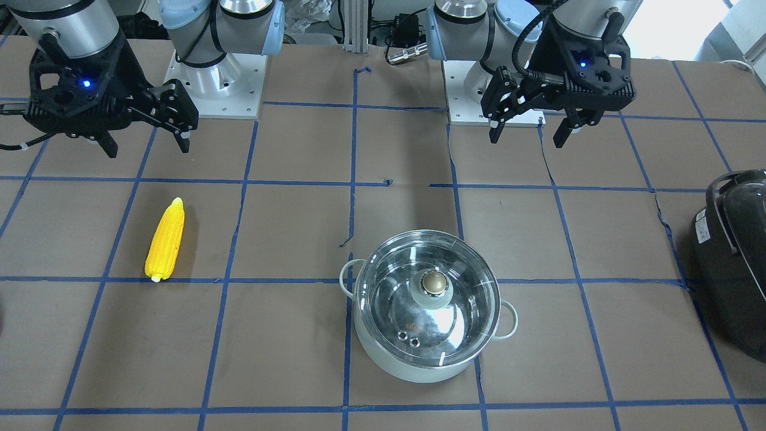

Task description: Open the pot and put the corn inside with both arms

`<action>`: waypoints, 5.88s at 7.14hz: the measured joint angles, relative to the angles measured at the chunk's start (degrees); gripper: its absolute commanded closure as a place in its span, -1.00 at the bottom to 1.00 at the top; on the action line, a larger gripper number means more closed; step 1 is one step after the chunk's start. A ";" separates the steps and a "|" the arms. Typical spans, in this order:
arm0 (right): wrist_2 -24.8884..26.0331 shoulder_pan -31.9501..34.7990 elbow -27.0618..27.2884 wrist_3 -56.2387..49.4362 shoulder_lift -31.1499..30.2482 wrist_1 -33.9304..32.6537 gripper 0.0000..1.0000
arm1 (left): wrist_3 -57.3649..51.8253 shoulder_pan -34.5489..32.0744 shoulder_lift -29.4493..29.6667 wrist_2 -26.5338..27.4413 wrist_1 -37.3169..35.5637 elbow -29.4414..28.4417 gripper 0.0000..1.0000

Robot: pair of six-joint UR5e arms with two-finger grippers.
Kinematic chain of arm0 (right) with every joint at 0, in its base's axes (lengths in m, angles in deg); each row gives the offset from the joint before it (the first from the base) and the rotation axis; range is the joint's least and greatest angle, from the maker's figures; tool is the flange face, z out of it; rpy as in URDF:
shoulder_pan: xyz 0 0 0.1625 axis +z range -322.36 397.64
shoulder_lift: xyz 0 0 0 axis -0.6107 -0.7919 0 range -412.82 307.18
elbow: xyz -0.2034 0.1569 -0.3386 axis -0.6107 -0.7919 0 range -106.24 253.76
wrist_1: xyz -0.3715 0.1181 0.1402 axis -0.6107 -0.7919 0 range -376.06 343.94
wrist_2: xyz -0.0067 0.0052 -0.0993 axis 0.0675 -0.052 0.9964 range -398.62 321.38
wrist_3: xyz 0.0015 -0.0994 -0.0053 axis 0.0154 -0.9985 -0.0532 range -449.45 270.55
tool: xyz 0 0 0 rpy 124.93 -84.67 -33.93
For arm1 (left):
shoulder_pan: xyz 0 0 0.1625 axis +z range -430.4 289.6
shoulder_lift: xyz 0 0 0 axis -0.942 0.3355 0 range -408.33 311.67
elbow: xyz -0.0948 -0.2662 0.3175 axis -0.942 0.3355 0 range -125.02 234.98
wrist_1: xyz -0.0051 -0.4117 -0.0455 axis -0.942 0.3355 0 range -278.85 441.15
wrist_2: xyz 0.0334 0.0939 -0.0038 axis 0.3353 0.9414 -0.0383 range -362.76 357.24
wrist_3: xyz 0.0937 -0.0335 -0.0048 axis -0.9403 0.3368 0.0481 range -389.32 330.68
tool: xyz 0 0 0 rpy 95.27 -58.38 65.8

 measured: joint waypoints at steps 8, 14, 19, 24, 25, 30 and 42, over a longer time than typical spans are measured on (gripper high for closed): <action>0.00 0.05 0.00 0.00 0.00 -0.02 -1.00 | 10.42 -6.60 17.18 0.00 -15.26 -6.27 -1.00; -0.03 0.00 0.11 0.00 0.00 0.09 -1.00 | 15.55 -9.23 26.43 0.47 -21.92 -6.18 -0.92; 0.15 -0.04 0.23 -0.08 0.00 0.21 -1.00 | 15.54 -9.49 27.29 0.00 -22.64 -5.78 -0.50; 0.09 0.03 0.29 0.09 0.04 0.24 -1.00 | 15.23 -10.47 27.69 0.10 -22.05 -5.65 -0.26; 0.14 0.03 0.38 0.09 0.06 0.35 -1.00 | 15.18 -10.47 27.71 0.19 -22.00 -5.54 -0.17; -0.16 -3.27 0.33 -0.66 1.91 0.31 -1.00 | 15.14 -10.52 26.89 0.52 -20.25 -5.38 0.63; -0.39 -12.03 25.59 -11.04 13.00 -38.04 -1.00 | -15.68 18.40 24.62 1.09 -24.19 1.98 0.74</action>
